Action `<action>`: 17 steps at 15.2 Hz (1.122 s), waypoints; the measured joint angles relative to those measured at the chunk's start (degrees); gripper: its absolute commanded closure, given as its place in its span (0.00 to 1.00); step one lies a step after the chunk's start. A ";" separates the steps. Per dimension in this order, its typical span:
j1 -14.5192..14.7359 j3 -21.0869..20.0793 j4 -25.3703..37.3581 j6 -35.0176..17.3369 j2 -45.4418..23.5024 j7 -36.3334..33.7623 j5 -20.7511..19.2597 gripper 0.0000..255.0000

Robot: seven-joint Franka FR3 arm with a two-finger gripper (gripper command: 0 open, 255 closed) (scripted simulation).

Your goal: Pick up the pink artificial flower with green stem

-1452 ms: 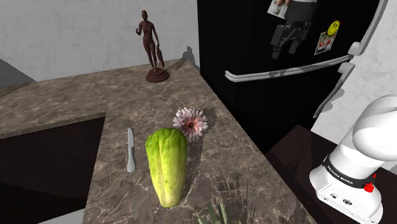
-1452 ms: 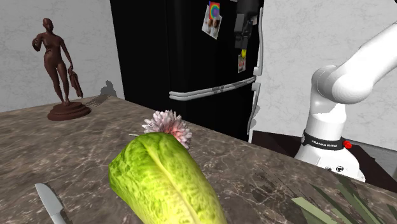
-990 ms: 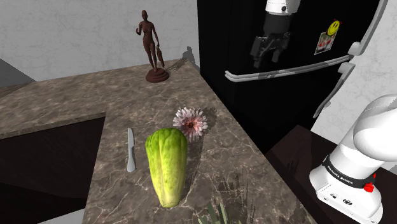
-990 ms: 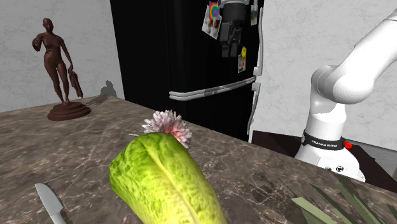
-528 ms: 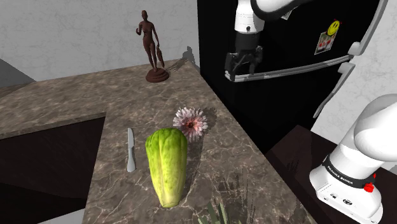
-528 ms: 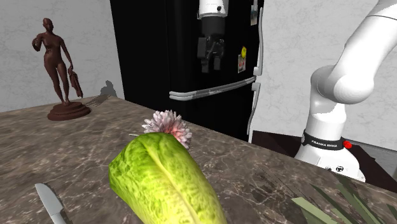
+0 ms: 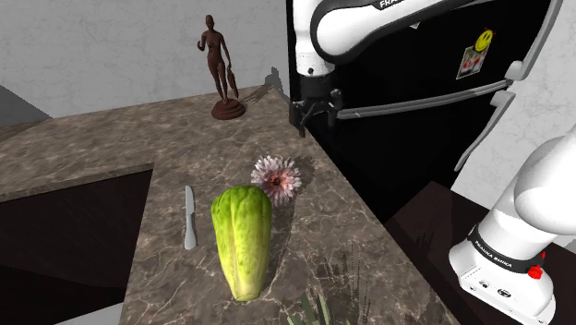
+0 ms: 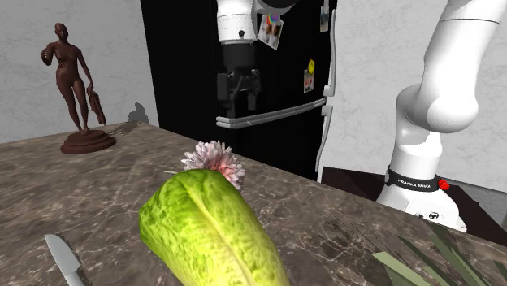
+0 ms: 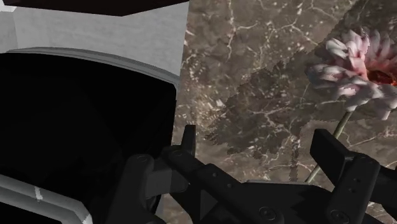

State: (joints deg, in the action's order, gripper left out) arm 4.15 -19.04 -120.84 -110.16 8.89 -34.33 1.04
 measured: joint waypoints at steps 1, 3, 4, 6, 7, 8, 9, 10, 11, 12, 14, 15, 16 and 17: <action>0.17 -0.65 1.76 -0.23 -2.45 -1.46 -0.77 0.00; 0.62 -1.67 5.07 -0.97 -7.56 -4.21 -2.55 0.00; 0.92 -2.05 7.07 -1.29 -10.40 -5.57 -3.58 0.00; 1.81 -2.67 10.46 -1.14 -14.77 -8.16 -5.22 0.00; 2.47 -2.97 12.54 -0.86 -17.15 -9.63 -6.11 0.00; 3.24 -3.18 14.95 -0.74 -20.03 -11.15 -7.18 0.00; 3.88 -3.13 17.74 -0.28 -23.00 -12.24 -8.26 0.00; 4.60 -3.12 19.93 0.12 -25.37 -13.35 -9.09 0.00; 5.38 -3.10 22.10 0.62 -27.59 -14.40 -9.81 0.00; 6.19 -2.95 24.84 1.25 -30.22 -15.29 -10.62 0.00; 7.35 -2.65 27.77 1.32 -33.82 -16.56 -11.72 0.00; 7.54 -2.57 27.82 0.88 -34.45 -16.85 -11.93 0.00; 7.63 -2.47 27.84 0.42 -34.99 -16.98 -12.12 0.00; 7.80 -2.37 28.10 0.07 -35.65 -17.15 -12.35 0.00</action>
State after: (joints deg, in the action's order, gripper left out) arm 11.95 -21.41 -92.75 -110.10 -26.76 -51.48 -11.31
